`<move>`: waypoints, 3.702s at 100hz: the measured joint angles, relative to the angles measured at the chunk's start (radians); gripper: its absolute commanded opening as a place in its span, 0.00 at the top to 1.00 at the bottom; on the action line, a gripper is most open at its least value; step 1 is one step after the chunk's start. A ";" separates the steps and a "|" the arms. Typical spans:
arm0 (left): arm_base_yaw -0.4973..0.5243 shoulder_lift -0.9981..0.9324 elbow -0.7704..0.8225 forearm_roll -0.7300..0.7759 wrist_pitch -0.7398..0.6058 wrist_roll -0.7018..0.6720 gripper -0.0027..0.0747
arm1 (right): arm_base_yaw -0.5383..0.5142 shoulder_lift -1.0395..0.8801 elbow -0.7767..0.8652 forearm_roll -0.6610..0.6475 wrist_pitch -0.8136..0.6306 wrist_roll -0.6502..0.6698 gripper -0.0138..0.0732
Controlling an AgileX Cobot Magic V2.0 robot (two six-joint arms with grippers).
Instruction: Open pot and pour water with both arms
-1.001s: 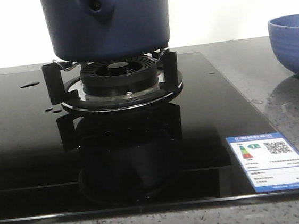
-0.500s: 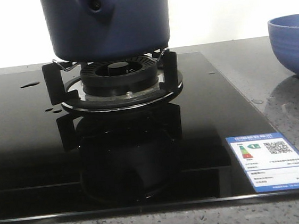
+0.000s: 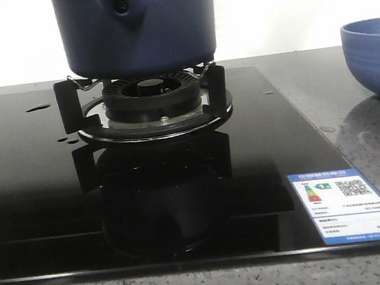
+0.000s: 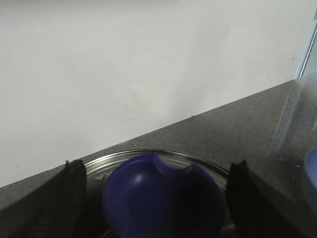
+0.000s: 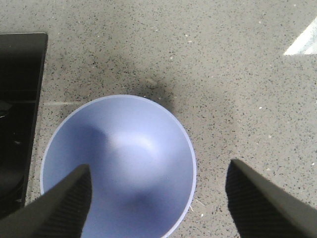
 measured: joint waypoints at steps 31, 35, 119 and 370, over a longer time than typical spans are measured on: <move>0.006 -0.165 0.000 0.014 0.002 0.000 0.31 | 0.000 0.000 0.000 0.019 0.000 0.000 0.26; 0.014 -0.200 0.000 0.026 0.002 0.000 0.35 | 0.000 0.000 0.000 0.033 0.000 0.000 0.27; 0.418 -0.961 0.586 -0.023 0.180 0.000 0.99 | 0.000 -0.655 0.811 0.961 -0.525 -0.908 0.90; 0.616 -1.422 1.129 0.317 0.199 -0.366 0.99 | 0.000 -1.031 1.160 0.994 -0.619 -0.921 0.91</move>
